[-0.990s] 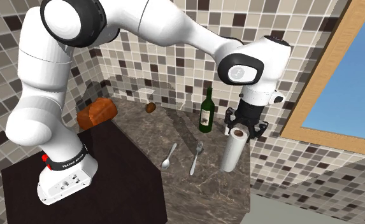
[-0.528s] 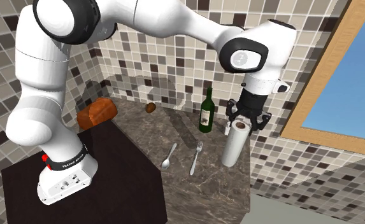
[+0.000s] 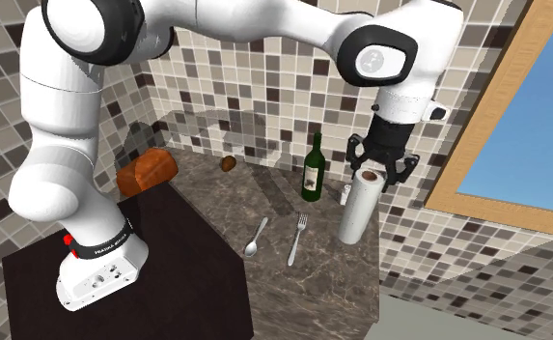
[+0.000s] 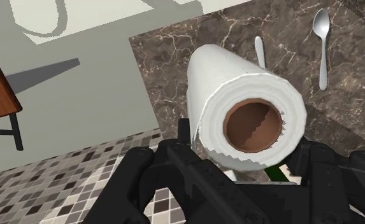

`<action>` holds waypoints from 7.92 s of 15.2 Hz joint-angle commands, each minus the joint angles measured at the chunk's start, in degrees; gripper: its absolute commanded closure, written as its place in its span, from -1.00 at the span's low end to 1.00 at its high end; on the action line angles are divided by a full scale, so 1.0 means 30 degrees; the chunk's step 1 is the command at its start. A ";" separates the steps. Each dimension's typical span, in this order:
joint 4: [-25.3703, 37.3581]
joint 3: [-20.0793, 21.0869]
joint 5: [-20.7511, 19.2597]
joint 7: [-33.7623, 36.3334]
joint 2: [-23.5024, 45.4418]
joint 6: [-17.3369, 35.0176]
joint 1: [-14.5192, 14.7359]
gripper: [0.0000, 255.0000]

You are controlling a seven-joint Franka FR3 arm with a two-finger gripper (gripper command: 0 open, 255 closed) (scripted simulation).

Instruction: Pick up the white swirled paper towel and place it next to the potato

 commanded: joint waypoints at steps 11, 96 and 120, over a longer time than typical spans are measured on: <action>-0.2972 0.0106 -0.1342 0.2081 -0.3435 -0.0146 0.2032 1.00; -1.0674 1.3480 -0.3629 2.8518 -0.3690 0.8662 1.4838 1.00; -1.1397 1.2769 -0.4924 2.9127 0.0659 1.3642 1.5417 1.00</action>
